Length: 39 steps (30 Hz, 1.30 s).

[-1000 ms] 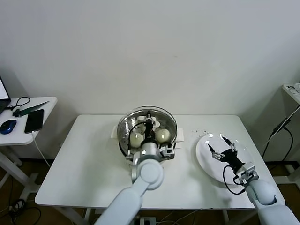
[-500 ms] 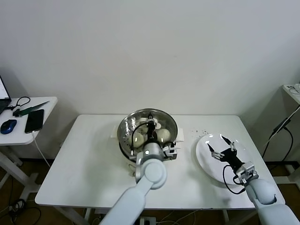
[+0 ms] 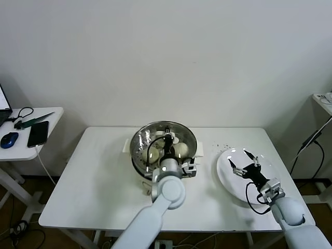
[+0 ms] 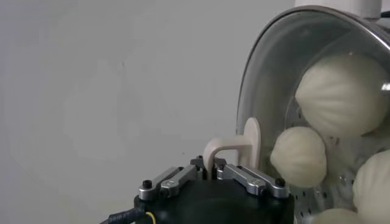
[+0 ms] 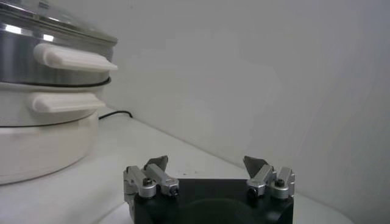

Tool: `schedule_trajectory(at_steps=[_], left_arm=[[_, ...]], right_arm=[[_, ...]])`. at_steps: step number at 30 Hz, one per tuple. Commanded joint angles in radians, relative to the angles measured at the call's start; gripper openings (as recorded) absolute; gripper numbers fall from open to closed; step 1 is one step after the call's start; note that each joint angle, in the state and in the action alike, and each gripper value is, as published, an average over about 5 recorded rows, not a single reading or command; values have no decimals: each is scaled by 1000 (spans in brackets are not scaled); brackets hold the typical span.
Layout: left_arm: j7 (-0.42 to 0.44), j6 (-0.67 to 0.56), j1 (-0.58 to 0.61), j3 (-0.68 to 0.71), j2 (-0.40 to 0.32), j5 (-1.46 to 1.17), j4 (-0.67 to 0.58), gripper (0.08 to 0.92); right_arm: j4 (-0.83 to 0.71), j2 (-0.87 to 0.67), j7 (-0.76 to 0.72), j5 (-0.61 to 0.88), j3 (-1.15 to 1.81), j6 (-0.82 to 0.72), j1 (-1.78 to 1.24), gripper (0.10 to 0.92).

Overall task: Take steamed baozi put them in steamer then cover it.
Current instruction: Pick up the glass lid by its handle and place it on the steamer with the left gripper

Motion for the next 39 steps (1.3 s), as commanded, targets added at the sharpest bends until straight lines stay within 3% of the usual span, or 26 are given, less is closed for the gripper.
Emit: schedule_trajectory(at_steps=[1,39], left_arm=[[-4,2,-1,-5,3,1,13,157],[-41,22,-2,4,43,-93,-11,170]], right_arm=[[0,2,-2,-4,1,1,-1,823],[-1,12,-22,-44,9,6,-6,823]])
